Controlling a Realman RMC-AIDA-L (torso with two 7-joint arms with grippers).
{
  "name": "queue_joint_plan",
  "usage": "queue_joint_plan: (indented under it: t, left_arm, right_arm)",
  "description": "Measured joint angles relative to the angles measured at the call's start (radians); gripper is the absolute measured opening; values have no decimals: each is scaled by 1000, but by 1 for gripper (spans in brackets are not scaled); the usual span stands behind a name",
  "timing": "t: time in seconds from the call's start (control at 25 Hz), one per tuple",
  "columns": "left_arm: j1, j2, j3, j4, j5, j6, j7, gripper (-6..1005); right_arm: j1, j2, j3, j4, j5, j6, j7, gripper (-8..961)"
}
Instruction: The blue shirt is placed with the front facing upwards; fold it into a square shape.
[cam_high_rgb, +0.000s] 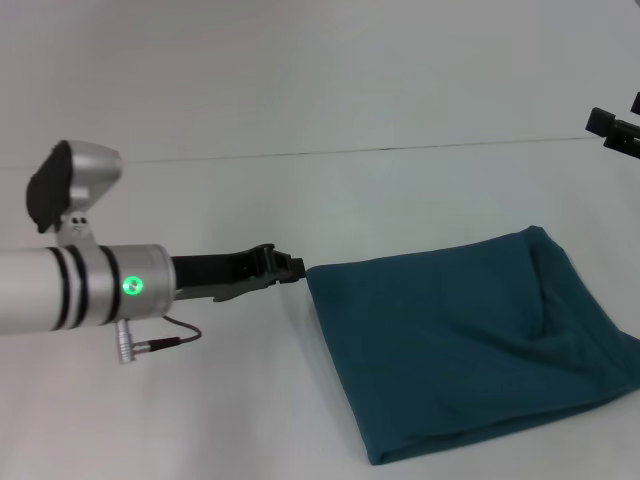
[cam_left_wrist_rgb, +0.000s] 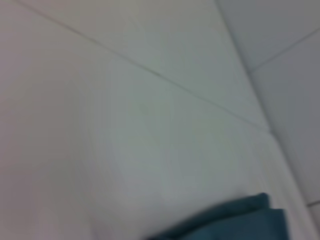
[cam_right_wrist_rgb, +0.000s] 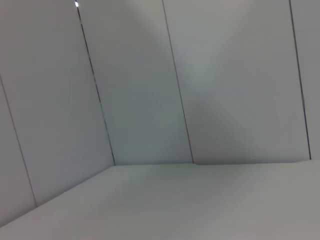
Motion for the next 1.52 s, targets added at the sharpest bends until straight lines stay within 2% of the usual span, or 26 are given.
queue_joint_plan:
  t: [0.08, 0.16, 0.24, 0.6, 0.8, 1.04, 1.24, 1.52]
  left_arm:
    - [5, 12, -29, -12, 5, 70, -49, 76]
    - [1, 29, -34, -6, 10, 119, -106, 101]
    - [-5, 38, -33, 2, 13, 149, -134, 126]
    - [-49, 25, -28, 42, 116, 160, -181, 313]
    - [-76, 24, -28, 87, 126, 158, -180, 574]
    - [-78, 17, -27, 90, 141, 158, -174, 751]
    - [-82, -1, -22, 90, 151, 163, -173, 744]
    - [-85, -14, -13, 90, 152, 158, -173, 742]
  right_arm:
    - [1, 1, 0, 0, 3, 8, -7, 924]
    - [2, -1, 0, 0, 4, 17, -14, 924]
    - [4, -4, 0, 0, 4, 30, -27, 924]
    - [19, -15, 0, 5, 1, 61, -44, 924]
    - [20, -23, -19, 7, -11, 62, -30, 924]
    - [15, -30, -55, 5, -18, 55, -14, 924]
    - [9, -31, -84, 6, -23, 51, 2, 924]
    - [7, -32, -103, 6, -29, 43, 9, 924]
